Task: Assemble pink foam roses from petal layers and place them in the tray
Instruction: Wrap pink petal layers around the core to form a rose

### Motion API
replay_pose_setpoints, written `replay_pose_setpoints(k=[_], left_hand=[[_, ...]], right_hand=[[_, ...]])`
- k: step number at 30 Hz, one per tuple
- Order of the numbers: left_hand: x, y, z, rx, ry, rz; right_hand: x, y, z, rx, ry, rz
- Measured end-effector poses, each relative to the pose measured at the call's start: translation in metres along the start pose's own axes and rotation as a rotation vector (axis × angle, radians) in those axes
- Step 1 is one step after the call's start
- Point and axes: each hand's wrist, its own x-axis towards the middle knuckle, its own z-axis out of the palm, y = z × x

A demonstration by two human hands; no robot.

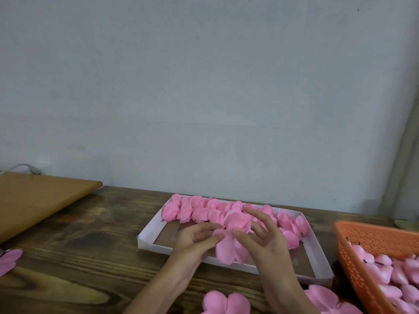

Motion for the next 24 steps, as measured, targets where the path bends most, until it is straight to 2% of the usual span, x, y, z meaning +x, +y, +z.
replay_pose_setpoints(k=[6, 13, 19, 24], left_hand=[[0.0, -0.002, 0.003, -0.212, 0.121, -0.033], [-0.006, 0.003, 0.01, -0.122, 0.184, 0.051], [-0.009, 0.004, 0.014, -0.059, 0.192, 0.11], [-0.012, 0.011, 0.016, -0.059, 0.203, 0.056]], right_hand=[[0.002, 0.003, -0.003, -0.068, -0.067, -0.006], [0.001, 0.008, 0.001, -0.218, -0.219, -0.066], [-0.002, 0.003, 0.005, -0.308, -0.202, -0.071], [-0.005, 0.004, 0.01, -0.349, -0.171, -0.079]])
